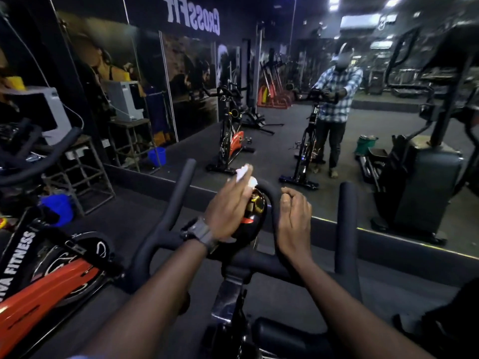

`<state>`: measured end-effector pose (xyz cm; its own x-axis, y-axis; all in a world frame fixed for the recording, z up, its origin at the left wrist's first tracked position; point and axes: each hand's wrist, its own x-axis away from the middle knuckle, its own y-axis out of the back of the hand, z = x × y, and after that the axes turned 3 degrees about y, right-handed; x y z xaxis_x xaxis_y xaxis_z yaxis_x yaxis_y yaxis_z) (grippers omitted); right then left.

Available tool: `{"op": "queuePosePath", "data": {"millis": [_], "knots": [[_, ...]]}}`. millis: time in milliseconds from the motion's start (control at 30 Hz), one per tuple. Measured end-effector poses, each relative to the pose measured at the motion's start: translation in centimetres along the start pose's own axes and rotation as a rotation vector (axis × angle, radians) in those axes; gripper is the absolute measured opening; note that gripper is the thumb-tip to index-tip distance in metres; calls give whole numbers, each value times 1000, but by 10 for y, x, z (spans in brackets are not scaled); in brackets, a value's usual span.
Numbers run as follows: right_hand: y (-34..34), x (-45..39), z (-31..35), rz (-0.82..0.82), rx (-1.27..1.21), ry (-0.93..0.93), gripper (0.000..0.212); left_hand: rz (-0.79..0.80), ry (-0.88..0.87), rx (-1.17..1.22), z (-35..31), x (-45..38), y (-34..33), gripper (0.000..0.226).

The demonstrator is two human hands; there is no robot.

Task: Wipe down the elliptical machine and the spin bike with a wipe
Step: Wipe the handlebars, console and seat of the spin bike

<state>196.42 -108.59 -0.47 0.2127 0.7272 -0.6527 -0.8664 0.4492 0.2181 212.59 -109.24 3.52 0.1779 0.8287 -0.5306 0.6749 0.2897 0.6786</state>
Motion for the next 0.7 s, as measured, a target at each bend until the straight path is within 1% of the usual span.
{"op": "queuePosePath", "data": {"millis": [67, 133, 200, 233, 300, 367, 400, 433, 467, 533, 633, 667, 700], "knots": [[0, 1, 0, 8, 22, -1, 42, 24, 197, 338, 6, -14, 5, 46], [0, 1, 0, 15, 44, -2, 43, 27, 306, 640, 3, -15, 6, 34], [-2, 1, 2, 19, 66, 8, 43, -16, 384, 861, -1, -8, 4, 27], [-2, 1, 3, 24, 81, 29, 43, -54, 457, 953, -2, -2, 1, 28], [-3, 2, 6, 46, 111, 92, 41, -48, 687, 1114, -1, 11, -3, 35], [-4, 4, 8, 85, 140, 157, 42, 22, 908, 1113, 2, 19, -4, 44], [-3, 5, 9, 101, 160, 189, 44, 63, 968, 1095, 2, 18, -1, 46], [-3, 5, 11, 121, 183, 220, 48, 82, 1001, 1104, 4, 16, 1, 46], [-3, 6, 12, 140, 205, 251, 51, 68, 1001, 1137, 6, 14, 4, 46], [-3, 7, 14, 170, 230, 317, 56, -14, 914, 1196, 7, 9, 8, 44], [-3, 9, 15, 209, 252, 355, 57, -125, 781, 1150, -1, 9, 6, 32], [-4, 10, 15, 213, 256, 359, 57, -145, 759, 1140, -4, 9, 5, 31], [-4, 10, 16, 214, 258, 363, 58, -143, 776, 1158, -9, 9, 4, 31]]}}
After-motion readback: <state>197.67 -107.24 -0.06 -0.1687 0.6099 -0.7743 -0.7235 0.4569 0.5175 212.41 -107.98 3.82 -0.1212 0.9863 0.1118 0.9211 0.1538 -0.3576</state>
